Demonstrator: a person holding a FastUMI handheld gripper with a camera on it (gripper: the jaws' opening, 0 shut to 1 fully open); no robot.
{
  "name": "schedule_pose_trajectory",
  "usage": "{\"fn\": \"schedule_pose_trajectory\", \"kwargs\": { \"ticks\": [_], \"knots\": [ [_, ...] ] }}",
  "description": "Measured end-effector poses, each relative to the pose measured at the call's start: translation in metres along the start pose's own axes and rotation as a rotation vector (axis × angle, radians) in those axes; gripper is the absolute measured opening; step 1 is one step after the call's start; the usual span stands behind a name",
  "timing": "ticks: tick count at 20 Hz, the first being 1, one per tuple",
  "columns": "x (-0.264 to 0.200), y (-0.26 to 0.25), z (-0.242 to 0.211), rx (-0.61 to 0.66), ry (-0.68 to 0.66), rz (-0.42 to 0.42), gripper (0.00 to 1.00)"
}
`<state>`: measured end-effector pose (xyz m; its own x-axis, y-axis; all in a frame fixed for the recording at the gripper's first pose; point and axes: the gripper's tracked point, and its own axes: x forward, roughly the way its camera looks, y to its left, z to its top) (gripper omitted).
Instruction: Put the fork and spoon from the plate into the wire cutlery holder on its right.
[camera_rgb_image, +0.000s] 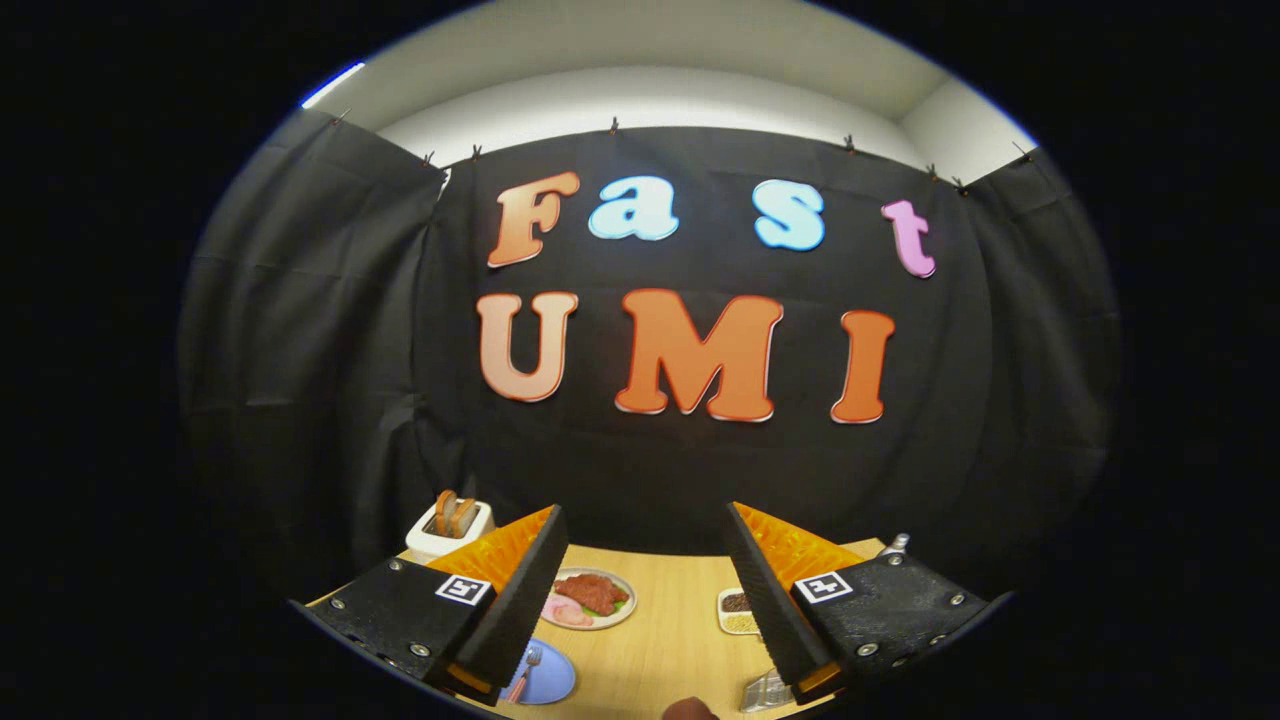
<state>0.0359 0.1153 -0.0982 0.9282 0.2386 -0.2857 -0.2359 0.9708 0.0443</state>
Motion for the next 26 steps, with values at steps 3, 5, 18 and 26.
{"fn": "schedule_pose_trajectory", "kwargs": {
  "ticks": [3,5,18,26],
  "knots": [
    [0.012,0.041,-0.046,0.040,0.183,0.092,0.95],
    [0.015,0.060,-0.080,0.070,0.320,0.131,0.95],
    [0.004,0.124,-0.262,0.113,0.961,0.222,0.87],
    [-0.013,0.132,-0.315,0.035,1.175,0.192,0.73]
  ]
}}
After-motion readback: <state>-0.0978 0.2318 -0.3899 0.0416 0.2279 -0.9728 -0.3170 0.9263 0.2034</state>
